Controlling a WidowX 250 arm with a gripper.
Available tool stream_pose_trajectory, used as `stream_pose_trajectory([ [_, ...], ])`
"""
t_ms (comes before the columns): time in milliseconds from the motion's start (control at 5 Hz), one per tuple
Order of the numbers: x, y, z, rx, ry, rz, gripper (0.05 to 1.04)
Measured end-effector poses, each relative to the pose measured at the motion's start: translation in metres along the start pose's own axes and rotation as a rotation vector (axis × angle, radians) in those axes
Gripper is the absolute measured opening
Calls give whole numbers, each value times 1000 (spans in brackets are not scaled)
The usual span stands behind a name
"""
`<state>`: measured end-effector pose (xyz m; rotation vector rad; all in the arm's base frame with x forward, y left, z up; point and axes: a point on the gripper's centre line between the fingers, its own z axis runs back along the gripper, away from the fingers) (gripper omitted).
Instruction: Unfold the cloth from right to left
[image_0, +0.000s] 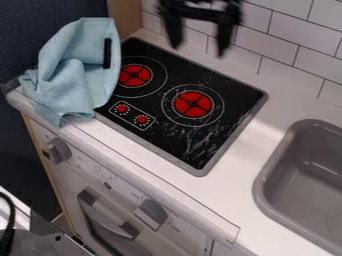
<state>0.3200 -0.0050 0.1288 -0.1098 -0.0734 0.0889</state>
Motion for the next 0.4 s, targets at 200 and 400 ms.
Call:
stream_pose_trajectory([
  [200, 14, -53, -8, -11, 16, -144, 1000],
  [400, 13, -79, -20, -24, 41, -151, 1000],
])
